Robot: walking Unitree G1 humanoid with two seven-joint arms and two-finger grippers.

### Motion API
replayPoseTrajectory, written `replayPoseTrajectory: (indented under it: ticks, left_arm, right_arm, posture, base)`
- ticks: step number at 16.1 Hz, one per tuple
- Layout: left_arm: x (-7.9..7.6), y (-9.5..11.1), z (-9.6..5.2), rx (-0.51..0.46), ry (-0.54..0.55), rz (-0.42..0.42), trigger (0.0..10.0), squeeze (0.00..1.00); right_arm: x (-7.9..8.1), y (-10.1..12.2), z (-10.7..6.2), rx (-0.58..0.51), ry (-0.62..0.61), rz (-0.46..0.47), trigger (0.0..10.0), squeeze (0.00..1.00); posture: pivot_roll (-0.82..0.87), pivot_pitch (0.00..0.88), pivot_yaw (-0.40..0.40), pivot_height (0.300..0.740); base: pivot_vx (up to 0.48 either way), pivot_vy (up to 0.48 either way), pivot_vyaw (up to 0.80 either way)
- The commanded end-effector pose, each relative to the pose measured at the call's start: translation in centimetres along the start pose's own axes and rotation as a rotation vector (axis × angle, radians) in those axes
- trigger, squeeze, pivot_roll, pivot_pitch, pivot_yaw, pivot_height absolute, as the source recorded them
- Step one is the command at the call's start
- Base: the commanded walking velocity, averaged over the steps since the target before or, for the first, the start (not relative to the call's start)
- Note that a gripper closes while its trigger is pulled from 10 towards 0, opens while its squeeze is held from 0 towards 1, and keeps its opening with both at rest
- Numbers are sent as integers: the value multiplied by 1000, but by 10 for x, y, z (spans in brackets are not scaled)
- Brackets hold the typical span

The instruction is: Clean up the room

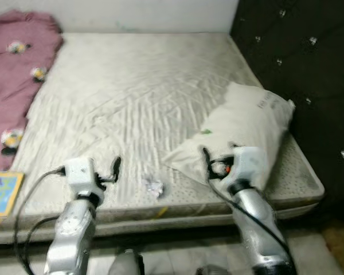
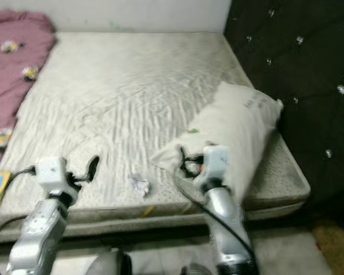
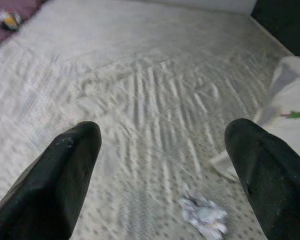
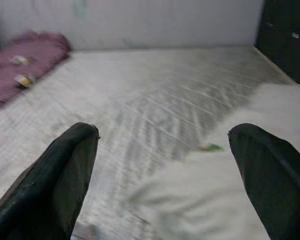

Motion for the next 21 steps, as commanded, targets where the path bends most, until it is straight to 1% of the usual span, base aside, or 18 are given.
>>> replayPoseTrajectory:
  ticks: [1, 3, 4, 5, 6, 8, 10, 12, 14, 16, 17, 19, 21]
  left_arm:
    - [-6, 1, -1, -4, -21, -6, 10000, 0]
    - [-5, 1, -1, -7, -13, -1, 10000, 0]
    - [-2, 1, -1, -5, 9, 32, 10000, 0]
    - [0, 4, 0, -38, 23, 106, 10000, 0]
    - [1, 4, 1, -45, 29, 127, 10000, 0]
    - [1, 4, -1, -48, 25, 121, 10000, 0]
    - [1, 6, -2, -55, 15, 77, 10000, 0]
    - [2, 6, -1, -50, 9, 64, 10000, 0]
    - [5, 8, 0, -59, 16, 70, 10000, 0]
    - [4, 8, 1, -57, 3, 64, 10000, 0]
    - [2, 6, 0, -50, -14, 54, 10000, 0]
    - [1, 4, -2, -44, -15, 45, 10000, 0]
    - [0, 3, -1, -44, -13, 38, 10000, 0]
  right_arm:
    - [-7, -1, -3, 10, -16, -11, 10000, 0]
    - [-5, 0, -2, 3, -10, -19, 10000, 0]
    - [-5, 0, -2, 4, -9, -19, 10000, 0]
    - [-5, 0, -2, 5, -8, -19, 10000, 0]
    - [-6, -1, -2, 9, -14, -30, 10000, 0]
    - [-5, -1, -2, 10, -12, -35, 10000, 0]
    - [-6, 0, -1, 8, -12, -45, 10000, 0]
    - [-6, 1, 0, 4, -8, -60, 10000, 0]
    - [-6, 2, 0, -2, -9, -74, 10000, 0]
    - [-15, 1, 0, 6, -58, -96, 10000, 0]
    - [-20, 0, 0, 12, -71, -107, 10000, 0]
    - [-25, -1, 0, 17, -85, -124, 10000, 0]
    - [-32, 2, 2, 16, -121, -156, 10000, 0]
  posture:
    - [38, 75, -38, 740]
    - [39, 76, -38, 740]
    - [39, 76, -38, 740]
    - [39, 76, -38, 740]
    - [40, 78, -39, 740]
    - [41, 79, -36, 740]
    - [39, 83, -37, 740]
    - [40, 83, -38, 740]
    - [42, 82, -38, 740]
    - [42, 78, -35, 740]
    - [42, 78, -36, 740]
    - [38, 73, -37, 740]
    - [38, 73, -37, 740]
  base:
    - [0, 480, 0]
    - [0, 480, 0]
    - [0, 480, 0]
    - [0, 401, 0]
    - [0, 0, 0]
    - [0, 0, 0]
    - [0, 0, 0]
    - [0, 0, 0]
    - [0, 0, 791]
    - [0, 0, 784]
    - [0, 0, 781]
    - [0, 0, 756]
    - [0, 0, 216]
Point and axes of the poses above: a point about 5 cm out from each wrist's last joint towards the gripper, its own z axis pointing out of the wrist towards the gripper, its own y axis along the axis of the wrist's last joint, x = y × z, the point moved 4 cm from there along z, pointing out of the wrist towards the gripper, and after that the axes turned 11 degrees about -z, right-handed, at the moved point
